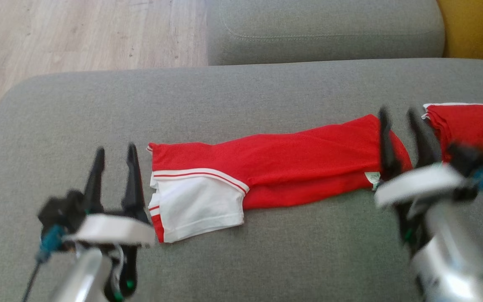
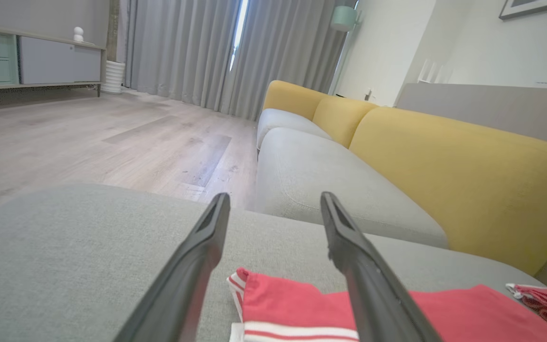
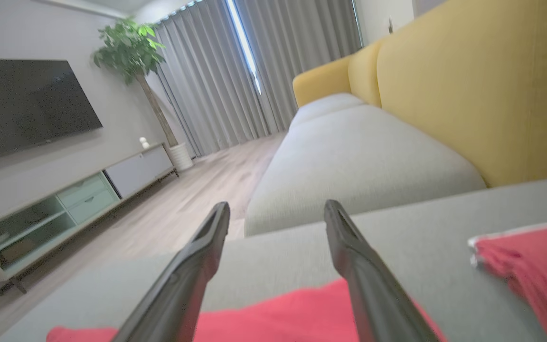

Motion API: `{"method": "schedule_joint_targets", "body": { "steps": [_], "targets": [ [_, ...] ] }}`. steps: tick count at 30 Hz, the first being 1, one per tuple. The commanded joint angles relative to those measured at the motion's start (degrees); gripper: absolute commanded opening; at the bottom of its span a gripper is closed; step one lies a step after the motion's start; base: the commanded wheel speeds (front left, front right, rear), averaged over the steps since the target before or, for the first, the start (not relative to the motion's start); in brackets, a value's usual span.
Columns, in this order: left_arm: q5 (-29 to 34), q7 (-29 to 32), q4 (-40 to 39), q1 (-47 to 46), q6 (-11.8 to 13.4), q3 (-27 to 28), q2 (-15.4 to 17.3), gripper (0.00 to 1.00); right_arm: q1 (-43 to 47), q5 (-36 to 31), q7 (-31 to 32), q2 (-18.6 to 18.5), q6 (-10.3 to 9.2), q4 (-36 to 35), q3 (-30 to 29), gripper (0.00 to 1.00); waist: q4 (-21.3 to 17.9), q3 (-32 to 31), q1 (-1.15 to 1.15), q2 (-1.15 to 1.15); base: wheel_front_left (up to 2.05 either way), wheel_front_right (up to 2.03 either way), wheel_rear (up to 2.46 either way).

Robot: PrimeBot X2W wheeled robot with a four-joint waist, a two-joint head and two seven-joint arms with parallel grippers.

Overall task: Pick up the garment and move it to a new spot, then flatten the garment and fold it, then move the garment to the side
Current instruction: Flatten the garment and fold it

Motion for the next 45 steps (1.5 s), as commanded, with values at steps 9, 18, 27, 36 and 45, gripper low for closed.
{"method": "schedule_joint_targets", "body": {
  "steps": [9,18,27,36,45],
  "targets": [
    [9.90,-0.36,0.38,2.65,-7.01,9.14,-5.94,1.00,6.84,-7.71,-0.58,4.96,-0.04,-5.68,-2.24,1.00,0.66,0.88,0.00,0.00,0.00,0.00,0.00],
    [14.94,-0.37,2.62,0.39,-11.52,12.52,-9.75,1.00,2.03,-12.45,2.66,5.08,-0.04,-2.55,-7.87,1.00,1.68,4.79,0.00,0.00,0.00,0.00,0.00],
    [17.36,-0.37,5.39,-2.52,-13.78,11.73,-11.91,1.00,-6.41,-19.65,8.49,5.37,-0.04,12.55,-25.63,1.00,3.76,8.69,0.00,0.00,0.00,0.00,0.00],
    [17.62,-0.37,6.13,-3.88,-14.50,12.17,-12.64,1.00,-10.52,-20.44,10.33,5.43,-0.04,25.30,-27.38,1.00,4.50,9.75,0.00,0.00,0.00,0.00,0.00],
    [18.29,-0.37,6.50,-3.78,-14.87,14.06,-12.82,1.00,-12.64,-20.35,7.27,5.44,-0.04,31.30,-23.44,0.00,3.33,9.38,0.00,0.00,0.00,0.00,0.00]
  ]
}}
